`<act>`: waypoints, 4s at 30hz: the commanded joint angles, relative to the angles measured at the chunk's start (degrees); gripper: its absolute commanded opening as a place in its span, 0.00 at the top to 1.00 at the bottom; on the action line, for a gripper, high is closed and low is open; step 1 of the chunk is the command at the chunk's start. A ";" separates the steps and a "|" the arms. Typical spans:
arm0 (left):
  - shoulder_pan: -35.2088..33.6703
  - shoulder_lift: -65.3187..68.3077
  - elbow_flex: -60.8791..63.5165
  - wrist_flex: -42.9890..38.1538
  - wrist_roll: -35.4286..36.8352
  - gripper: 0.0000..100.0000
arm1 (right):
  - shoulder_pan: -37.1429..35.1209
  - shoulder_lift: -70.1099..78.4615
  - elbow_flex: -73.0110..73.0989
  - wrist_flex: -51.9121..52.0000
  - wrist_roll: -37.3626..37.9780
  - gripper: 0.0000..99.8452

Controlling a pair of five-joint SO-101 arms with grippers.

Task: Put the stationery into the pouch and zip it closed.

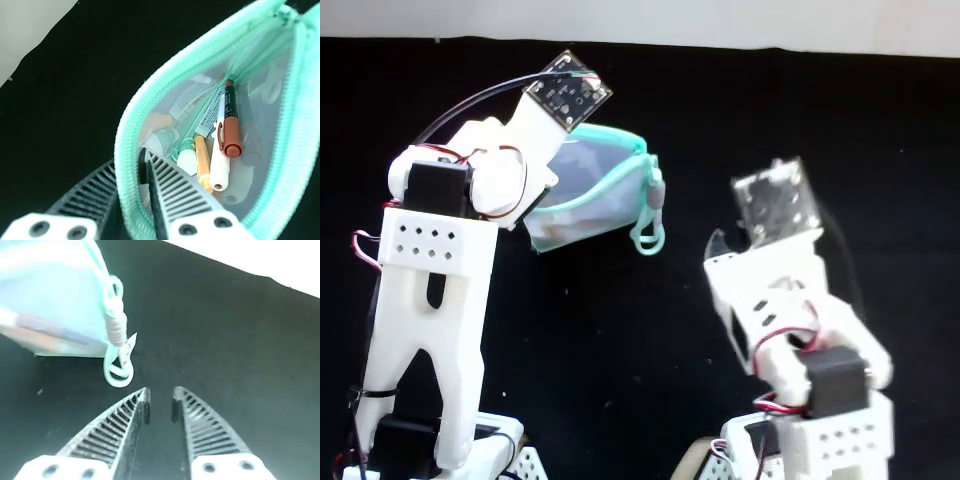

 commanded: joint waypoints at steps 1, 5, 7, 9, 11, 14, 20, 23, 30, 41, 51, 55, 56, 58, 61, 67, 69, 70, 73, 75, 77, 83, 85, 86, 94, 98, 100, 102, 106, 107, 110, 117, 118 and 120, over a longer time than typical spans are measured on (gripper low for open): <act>-2.15 3.91 0.66 -1.76 -0.70 0.99 | -1.19 -2.51 23.60 -24.13 -1.85 0.79; -2.15 4.00 0.31 -1.76 1.58 0.99 | -5.05 -2.51 34.15 -45.05 -10.46 0.78; -2.15 4.00 0.31 -1.76 1.93 0.99 | -7.08 -2.42 36.97 -52.00 -13.01 0.78; -2.15 3.91 0.40 -1.76 1.93 0.99 | -8.92 -1.01 38.02 -54.11 -13.45 0.78; -2.15 3.91 0.57 -1.76 1.93 0.99 | -9.36 2.07 37.32 -54.81 -13.54 0.78; -2.15 3.91 0.66 -1.76 1.93 0.99 | -9.27 9.10 31.96 -55.43 -13.54 0.78; -2.15 3.91 0.75 -1.76 1.93 0.99 | -9.45 23.87 23.87 -55.69 -13.54 0.78; -2.15 3.91 0.75 -1.76 1.85 0.99 | -9.45 28.62 21.76 -55.78 -13.54 0.78; -2.15 3.91 0.75 -1.76 1.85 0.99 | -9.27 33.98 21.32 -58.33 -13.27 0.78; -2.15 3.91 0.66 -1.76 1.85 0.99 | -5.32 49.01 19.47 -77.41 -13.54 0.78; -2.15 4.18 0.66 -1.76 1.85 0.99 | -4.18 59.21 10.24 -78.90 -13.27 0.78; -2.15 4.26 0.66 -1.76 1.85 0.99 | -4.18 61.76 9.27 -78.90 -13.19 0.78; -2.15 4.26 0.75 -1.76 1.85 0.99 | -4.00 61.67 9.19 -78.99 -13.10 0.78; -2.15 4.35 0.75 -1.76 1.85 0.99 | -3.65 60.35 9.10 -79.96 -13.19 0.78; -2.15 4.35 0.75 -1.76 1.85 0.99 | -3.56 57.19 9.45 -80.04 -13.36 0.78; -2.15 4.35 0.75 -2.02 1.85 0.99 | -4.18 53.85 11.56 -80.40 -13.27 0.78; -2.15 4.35 0.75 -2.02 1.85 0.99 | -4.00 53.76 11.38 -80.40 -13.27 0.78; -2.15 4.35 0.75 -2.02 1.85 0.99 | -3.91 53.67 11.30 -80.40 -13.27 0.78; -2.15 4.35 0.75 -1.93 1.76 0.99 | -3.91 53.58 11.65 -80.40 -13.27 0.78; -2.15 4.35 0.75 -1.93 1.76 0.99 | -3.91 53.93 11.74 -80.40 -13.19 0.78; -2.15 4.35 0.75 -1.93 1.76 0.99 | -3.82 54.02 11.74 -80.40 -13.19 0.78; -2.15 4.35 0.75 -1.85 1.76 0.99 | -4.00 54.20 11.74 -80.04 -10.64 0.78; -2.15 4.35 0.75 -1.85 1.76 0.99 | -4.00 54.20 11.82 -80.04 -8.70 0.78; -2.15 4.35 0.75 -1.85 1.76 0.99 | -3.91 54.20 11.82 -80.04 -8.26 0.78; -2.15 4.35 0.75 -1.85 1.76 0.99 | -4.09 60.18 8.92 -80.57 -8.00 0.78; -2.15 4.35 0.75 -1.85 1.76 0.99 | -4.00 67.74 2.59 -80.40 -8.00 0.78; -2.15 4.35 0.75 -1.85 1.76 0.99 | -3.91 70.64 -0.22 -80.40 -8.00 0.78; -2.15 4.35 0.75 -1.85 1.76 0.99 | -3.91 72.48 -2.33 -80.40 -8.00 0.78; -2.15 4.35 0.75 -1.85 1.76 0.99 | -3.91 72.84 -4.26 -80.48 -8.00 0.91; -2.15 4.35 0.75 -1.85 1.76 0.99 | -3.91 72.84 -4.70 -80.48 -8.00 0.96; -2.15 4.35 0.75 -1.85 1.76 0.99 | -3.47 72.75 -5.05 -80.48 -8.00 0.99; -2.15 4.35 0.75 -1.85 1.76 0.99 | 4.09 65.63 -4.79 -80.04 -8.00 0.99; -2.15 4.35 0.75 -1.85 1.76 0.99 | 5.93 63.34 -4.53 -79.87 -8.00 0.99; -2.15 4.35 0.66 -1.85 1.85 0.99 | 9.71 58.42 -2.86 -79.87 -7.91 0.99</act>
